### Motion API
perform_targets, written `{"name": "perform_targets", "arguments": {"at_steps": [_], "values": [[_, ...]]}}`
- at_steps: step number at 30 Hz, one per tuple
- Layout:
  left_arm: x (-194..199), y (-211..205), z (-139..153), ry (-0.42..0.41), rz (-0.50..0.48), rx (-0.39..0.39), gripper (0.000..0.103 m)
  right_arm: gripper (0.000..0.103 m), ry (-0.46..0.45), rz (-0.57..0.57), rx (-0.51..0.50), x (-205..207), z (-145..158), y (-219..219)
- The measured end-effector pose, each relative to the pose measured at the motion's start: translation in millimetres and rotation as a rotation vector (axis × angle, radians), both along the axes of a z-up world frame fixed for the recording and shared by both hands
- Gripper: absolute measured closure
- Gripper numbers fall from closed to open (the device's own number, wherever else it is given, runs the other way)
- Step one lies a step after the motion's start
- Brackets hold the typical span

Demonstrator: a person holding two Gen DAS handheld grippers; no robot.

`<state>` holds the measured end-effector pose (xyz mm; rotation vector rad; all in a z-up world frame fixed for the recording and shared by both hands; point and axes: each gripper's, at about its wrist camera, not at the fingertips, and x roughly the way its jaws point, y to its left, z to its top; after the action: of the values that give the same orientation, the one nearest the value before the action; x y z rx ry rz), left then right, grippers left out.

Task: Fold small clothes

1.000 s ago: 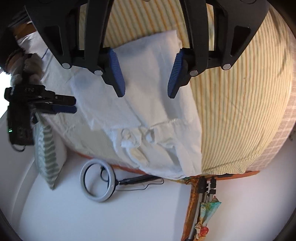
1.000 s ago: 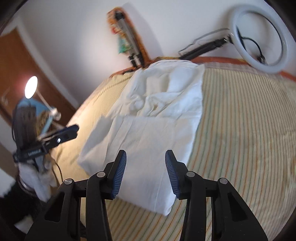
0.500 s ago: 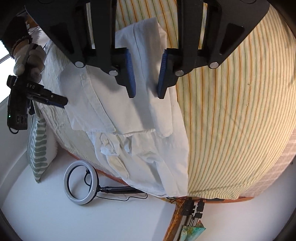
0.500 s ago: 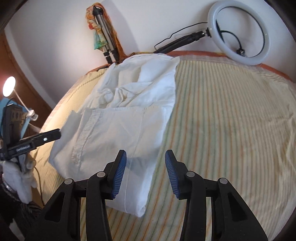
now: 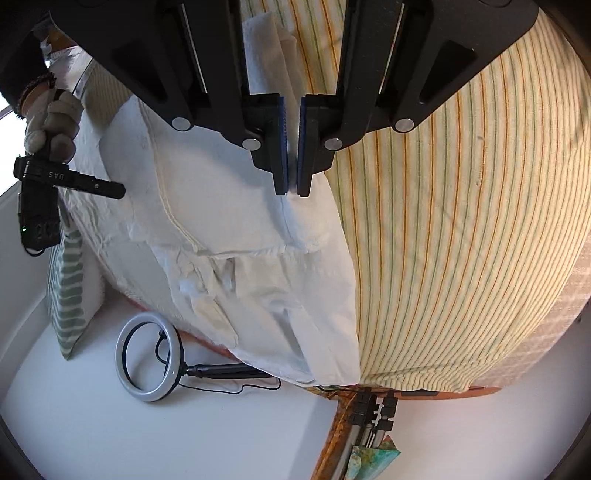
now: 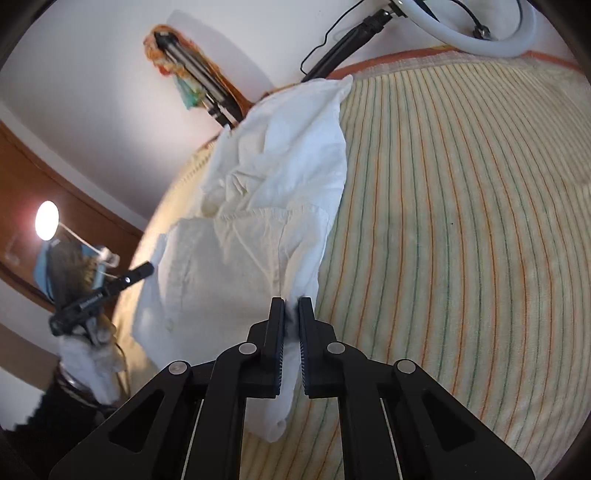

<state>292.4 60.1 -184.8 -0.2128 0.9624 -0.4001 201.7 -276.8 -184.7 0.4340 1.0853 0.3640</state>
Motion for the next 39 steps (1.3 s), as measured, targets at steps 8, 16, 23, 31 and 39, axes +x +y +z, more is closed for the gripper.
{"name": "perform_targets", "arguments": {"at_steps": [8,16,23,31,39], "values": [[-8.5,-8.2,36.3,-0.105,-0.018,0.051,0.1,0.082,-0.099,0.056,-0.216,-9.7,39.1,17.0],[41.8,0.9,70.3,-0.162,-0.025,0.031,0.071,0.074,-0.166,0.073,-0.215,34.3,70.9,9.2],[112.2,18.8,48.4,-0.089,-0.008,0.117,0.071,0.074,-0.162,0.07,-0.245,94.1,66.4,2.9],[183.6,14.9,7.1,0.013,-0.008,0.062,0.071,0.074,-0.06,0.007,-0.225,164.3,26.7,-12.2],[237.5,-6.7,-25.7,0.061,-0.022,0.124,0.071,0.074,-0.029,-0.045,-0.138,217.7,-2.0,-27.2]]}}
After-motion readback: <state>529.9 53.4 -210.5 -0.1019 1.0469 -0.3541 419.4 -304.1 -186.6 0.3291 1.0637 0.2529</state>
